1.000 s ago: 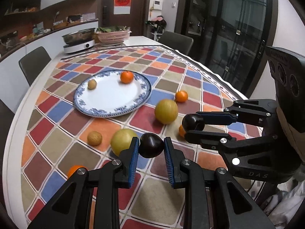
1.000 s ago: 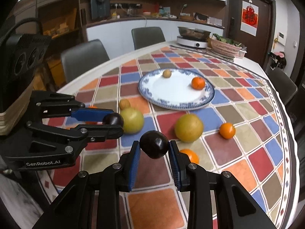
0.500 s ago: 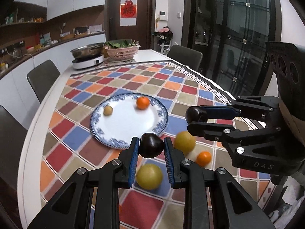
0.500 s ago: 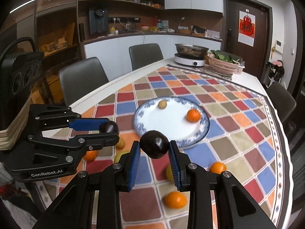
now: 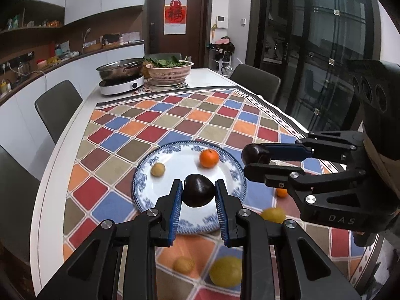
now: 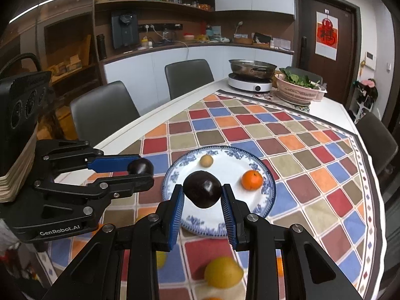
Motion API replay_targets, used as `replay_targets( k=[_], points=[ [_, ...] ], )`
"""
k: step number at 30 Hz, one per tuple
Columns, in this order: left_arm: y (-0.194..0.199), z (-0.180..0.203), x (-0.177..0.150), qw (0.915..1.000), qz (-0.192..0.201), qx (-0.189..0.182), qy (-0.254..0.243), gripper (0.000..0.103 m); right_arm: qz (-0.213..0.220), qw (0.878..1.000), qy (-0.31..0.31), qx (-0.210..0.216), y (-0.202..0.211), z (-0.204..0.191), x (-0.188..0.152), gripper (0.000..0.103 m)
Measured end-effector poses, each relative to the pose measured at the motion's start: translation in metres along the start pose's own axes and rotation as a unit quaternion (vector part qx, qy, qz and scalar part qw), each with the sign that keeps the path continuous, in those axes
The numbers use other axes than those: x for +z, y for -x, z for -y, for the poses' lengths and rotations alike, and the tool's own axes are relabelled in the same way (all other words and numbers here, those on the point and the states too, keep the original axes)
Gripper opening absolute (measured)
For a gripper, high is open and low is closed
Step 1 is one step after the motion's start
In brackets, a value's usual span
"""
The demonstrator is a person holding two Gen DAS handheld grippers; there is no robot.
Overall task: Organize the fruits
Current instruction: 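Carry the plums over the white plate and open both tools to release them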
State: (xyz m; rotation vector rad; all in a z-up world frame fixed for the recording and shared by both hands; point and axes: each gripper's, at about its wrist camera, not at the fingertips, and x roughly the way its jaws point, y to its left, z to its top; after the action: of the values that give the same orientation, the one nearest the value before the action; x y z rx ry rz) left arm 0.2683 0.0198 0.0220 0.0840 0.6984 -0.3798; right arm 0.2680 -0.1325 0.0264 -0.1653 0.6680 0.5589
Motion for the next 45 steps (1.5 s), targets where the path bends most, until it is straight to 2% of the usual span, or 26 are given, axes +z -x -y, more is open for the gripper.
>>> replay_targets(
  k=[10,17,32,38,45],
  points=[
    [-0.052,-0.027,0.029,0.9995,-0.026,-0.009,0.015,0.027,-0.026,1.0,-0.015,-0.009,-0.045,0.028,0.027,0.031],
    [-0.096,-0.044,0.043,0.9981,-0.053,-0.015,0.028,0.027,-0.06,0.998,-0.028,-0.01,-0.085,0.053,0.041,0.031],
    [-0.165,-0.07,0.05,0.9907,-0.118,-0.014,0.067,0.027,-0.128,0.991,-0.041,-0.006,-0.159,0.077,0.038,0.031],
    [-0.179,-0.079,0.047,0.9876,-0.134,-0.012,0.081,0.027,-0.138,0.99,-0.041,-0.007,-0.172,0.078,0.036,0.031],
    [-0.179,-0.077,0.049,0.9881,-0.137,-0.005,0.071,0.03,-0.138,0.989,-0.044,-0.003,-0.174,0.08,0.037,0.032]
  ],
)
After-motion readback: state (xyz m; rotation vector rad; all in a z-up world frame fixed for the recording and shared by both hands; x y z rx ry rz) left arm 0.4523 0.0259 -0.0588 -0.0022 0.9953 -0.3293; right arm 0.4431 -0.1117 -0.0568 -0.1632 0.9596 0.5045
